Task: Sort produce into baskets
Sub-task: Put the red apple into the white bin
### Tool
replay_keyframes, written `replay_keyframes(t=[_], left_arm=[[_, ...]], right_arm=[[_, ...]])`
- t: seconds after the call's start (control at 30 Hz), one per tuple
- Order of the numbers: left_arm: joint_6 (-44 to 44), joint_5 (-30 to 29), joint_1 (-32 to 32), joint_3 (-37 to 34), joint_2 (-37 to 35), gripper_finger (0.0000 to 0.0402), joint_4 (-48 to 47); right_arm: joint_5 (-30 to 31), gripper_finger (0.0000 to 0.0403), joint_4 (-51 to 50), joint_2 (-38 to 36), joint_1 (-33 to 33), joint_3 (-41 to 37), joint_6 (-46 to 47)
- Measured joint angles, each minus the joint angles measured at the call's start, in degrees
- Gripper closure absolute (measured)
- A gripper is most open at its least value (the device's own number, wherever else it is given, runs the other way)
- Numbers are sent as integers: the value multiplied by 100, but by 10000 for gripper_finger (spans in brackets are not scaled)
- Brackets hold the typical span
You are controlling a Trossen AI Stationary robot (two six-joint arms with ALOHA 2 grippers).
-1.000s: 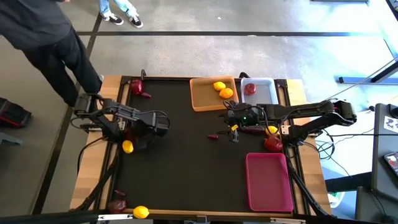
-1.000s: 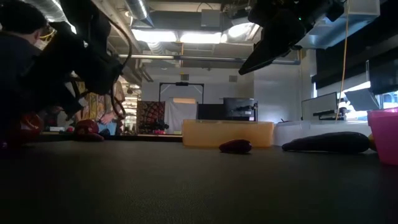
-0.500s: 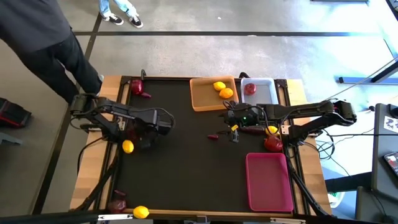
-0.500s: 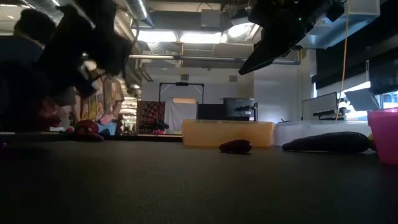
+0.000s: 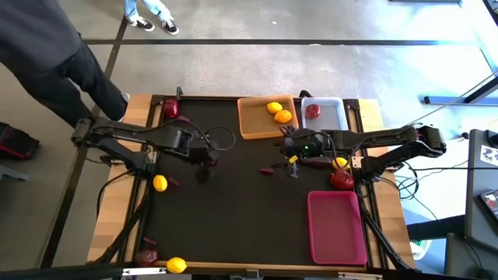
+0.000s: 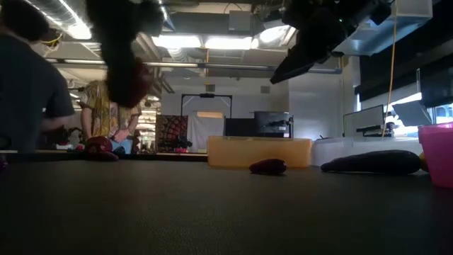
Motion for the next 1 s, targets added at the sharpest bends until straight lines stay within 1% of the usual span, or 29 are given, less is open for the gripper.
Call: replay_keyframes(t=[0.23, 0.4, 0.57, 0.63, 0.77, 0.9, 1.0], left_arm=[[341, -3, -7, -12, 4, 68, 1795], [546, -2, -7, -24, 15, 67, 2673], [619, -4, -7, -24, 74, 67, 3415], [704, -20, -7, -24, 147, 67, 3647], [760, -38, -5, -24, 322, 67, 4268], [764, -174, 0, -24, 524, 66, 4746], [767, -220, 0, -26, 628, 66, 4987]], right_arm=[[-62, 73, 458, 0, 0, 0, 83], [-62, 73, 712, 0, 0, 0, 54], [-119, 73, 1095, 48, 4, 0, 33], [-265, 73, 1167, 81, 2, -7, 30], [-478, 73, 1621, 276, 4, -6, 27], [-862, 73, 2176, 498, 4, -4, 30], [-892, 73, 2469, 654, 46, -4, 30]])
